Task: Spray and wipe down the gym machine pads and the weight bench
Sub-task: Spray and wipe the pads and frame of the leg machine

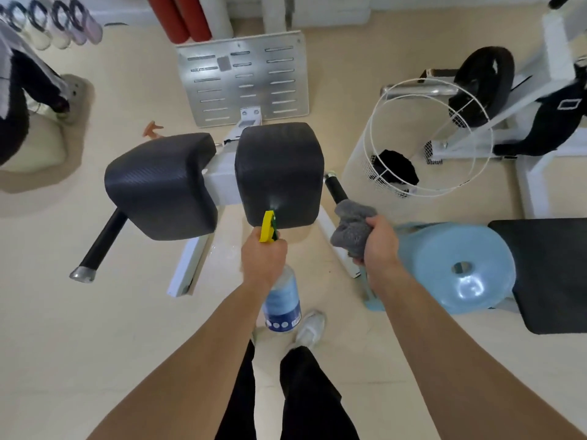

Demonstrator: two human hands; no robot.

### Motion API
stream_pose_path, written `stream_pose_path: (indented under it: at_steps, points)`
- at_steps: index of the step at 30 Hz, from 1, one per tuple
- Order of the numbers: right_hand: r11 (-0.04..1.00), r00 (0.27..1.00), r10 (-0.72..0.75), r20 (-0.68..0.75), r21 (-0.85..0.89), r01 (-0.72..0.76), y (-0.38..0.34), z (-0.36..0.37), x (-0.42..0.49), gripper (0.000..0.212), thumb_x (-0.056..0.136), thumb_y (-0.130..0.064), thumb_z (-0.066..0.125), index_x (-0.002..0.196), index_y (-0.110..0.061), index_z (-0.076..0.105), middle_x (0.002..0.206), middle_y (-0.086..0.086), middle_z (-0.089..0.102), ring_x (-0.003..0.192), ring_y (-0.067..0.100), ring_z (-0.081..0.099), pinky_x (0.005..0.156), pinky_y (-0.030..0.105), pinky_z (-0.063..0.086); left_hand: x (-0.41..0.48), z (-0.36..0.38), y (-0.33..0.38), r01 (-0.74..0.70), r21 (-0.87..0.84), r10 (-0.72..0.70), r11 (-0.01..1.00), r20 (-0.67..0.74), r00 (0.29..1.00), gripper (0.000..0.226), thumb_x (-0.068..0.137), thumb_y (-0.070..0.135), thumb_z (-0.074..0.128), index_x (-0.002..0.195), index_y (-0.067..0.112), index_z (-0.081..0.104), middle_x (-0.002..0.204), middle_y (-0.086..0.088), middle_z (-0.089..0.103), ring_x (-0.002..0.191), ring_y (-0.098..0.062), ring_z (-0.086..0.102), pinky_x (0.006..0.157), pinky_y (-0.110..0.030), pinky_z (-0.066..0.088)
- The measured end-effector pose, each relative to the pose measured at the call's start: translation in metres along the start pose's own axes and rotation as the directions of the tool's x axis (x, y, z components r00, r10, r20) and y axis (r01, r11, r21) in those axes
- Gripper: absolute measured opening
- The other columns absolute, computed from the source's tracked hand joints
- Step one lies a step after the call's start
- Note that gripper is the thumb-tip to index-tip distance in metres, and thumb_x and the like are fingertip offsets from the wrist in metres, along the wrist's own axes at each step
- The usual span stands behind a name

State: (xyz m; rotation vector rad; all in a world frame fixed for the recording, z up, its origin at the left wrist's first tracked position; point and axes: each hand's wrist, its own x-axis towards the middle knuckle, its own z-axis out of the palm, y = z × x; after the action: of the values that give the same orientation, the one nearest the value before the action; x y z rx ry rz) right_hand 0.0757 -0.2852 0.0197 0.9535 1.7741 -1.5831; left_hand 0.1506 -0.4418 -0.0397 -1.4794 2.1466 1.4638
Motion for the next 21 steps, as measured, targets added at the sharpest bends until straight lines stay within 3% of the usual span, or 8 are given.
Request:
stream_pose_path:
  at_steps: [2, 6, 9, 12, 15, 17, 19, 21]
  points:
    - [1.0, 1.0, -0.001, 0.013, -0.021, 0.001, 0.003, 0.001, 0.008, 0.02, 0.101, -0.026, 0.04, 0.103, -0.014, 0.056, 0.083, 0.007, 0.057, 0.069, 0.023, 0.051, 0.057, 0.029, 0.038, -0.001, 0.005, -0.009, 0.009, 0.025, -0.01, 1.0, 0.039, 0.999, 0.008, 0.088, 0.014, 0.062, 0.094, 0.011, 0.065, 0.083, -0.013, 0.069, 0.08, -0.031, 0.066, 0.077, -0.043, 0.056]
    - [0.998, 0.999, -0.016, 0.043, -0.056, 0.019, 0.014, 0.003, 0.02, 0.02, 0.101, -0.028, 0.04, 0.092, -0.02, 0.057, 0.09, 0.007, 0.06, 0.075, 0.024, 0.054, 0.058, 0.029, 0.04, -0.001, 0.012, -0.028, -0.04, 0.07, 0.033, 0.997, 0.095, 0.995, 0.01, 0.092, 0.015, 0.062, 0.101, 0.017, 0.066, 0.084, -0.005, 0.069, 0.08, -0.027, 0.067, 0.081, -0.043, 0.061]
    - [0.996, 0.997, -0.059, 0.05, -0.064, 0.062, 0.031, 0.006, 0.027, 0.018, 0.1, -0.025, 0.039, 0.098, -0.017, 0.056, 0.096, 0.011, 0.058, 0.078, 0.025, 0.052, 0.055, 0.028, 0.038, 0.001, 0.015, -0.039, -0.049, 0.059, 0.044, 0.997, 0.079, 0.996, 0.013, 0.091, 0.011, 0.062, 0.102, 0.017, 0.067, 0.085, 0.0, 0.068, 0.08, -0.023, 0.066, 0.083, -0.041, 0.061]
    - [0.988, 0.989, -0.135, 0.058, -0.073, 0.139, 0.048, 0.009, 0.031, 0.015, 0.101, -0.019, 0.041, 0.098, -0.021, 0.055, 0.094, 0.005, 0.057, 0.078, 0.021, 0.054, 0.056, 0.027, 0.041, 0.007, 0.017, -0.048, -0.04, 0.028, 0.039, 0.999, 0.031, 0.999, 0.009, 0.092, 0.011, 0.063, 0.099, 0.011, 0.068, 0.087, -0.009, 0.072, 0.081, -0.028, 0.067, 0.081, -0.044, 0.06]
    - [0.958, 0.97, -0.224, 0.09, -0.16, 0.236, 0.066, 0.016, 0.033, 0.016, 0.102, -0.021, 0.045, 0.114, -0.02, 0.055, 0.1, -0.002, 0.06, 0.091, 0.015, 0.061, 0.065, 0.03, 0.053, 0.014, 0.017, -0.056, -0.035, -0.01, 0.035, 0.999, 0.019, 0.999, 0.006, 0.091, 0.012, 0.063, 0.095, 0.009, 0.066, 0.082, -0.015, 0.07, 0.076, -0.032, 0.065, 0.08, -0.049, 0.06]
    - [0.928, 0.946, -0.315, 0.08, -0.183, 0.325, 0.073, 0.025, 0.034, 0.02, 0.101, -0.022, 0.049, 0.12, -0.022, 0.054, 0.102, -0.006, 0.06, 0.1, 0.014, 0.062, 0.071, 0.024, 0.056, 0.017, 0.014, -0.058, -0.069, -0.026, 0.07, 0.997, 0.055, 0.996, 0.009, 0.089, 0.008, 0.063, 0.096, 0.012, 0.067, 0.085, -0.008, 0.071, 0.078, -0.026, 0.066, 0.078, -0.044, 0.06]
    - [0.878, 0.895, -0.442, 0.06, -0.177, 0.446, 0.071, 0.037, 0.034, 0.031, 0.098, -0.019, 0.053, 0.129, -0.021, 0.053, 0.111, -0.005, 0.062, 0.108, 0.011, 0.06, 0.076, 0.012, 0.053, 0.019, 0.006, -0.056, -0.123, -0.035, 0.126, 0.992, 0.092, 0.988, 0.024, 0.084, -0.001, 0.062, 0.099, 0.017, 0.068, 0.092, 0.004, 0.071, 0.082, -0.015, 0.064, 0.073, -0.028, 0.055]
    - [0.76, 0.787, -0.615, 0.054, -0.224, 0.61, 0.061, 0.053, 0.036, 0.048, 0.097, -0.019, 0.055, 0.144, -0.02, 0.043, 0.134, -0.001, 0.055, 0.123, 0.009, 0.053, 0.093, 0.009, 0.047, 0.022, -0.003, -0.054, -0.158, -0.037, 0.161, 0.987, 0.108, 0.981, 0.034, 0.081, -0.004, 0.061, 0.102, 0.022, 0.069, 0.097, 0.01, 0.07, 0.083, -0.011, 0.063, 0.071, -0.023, 0.05]
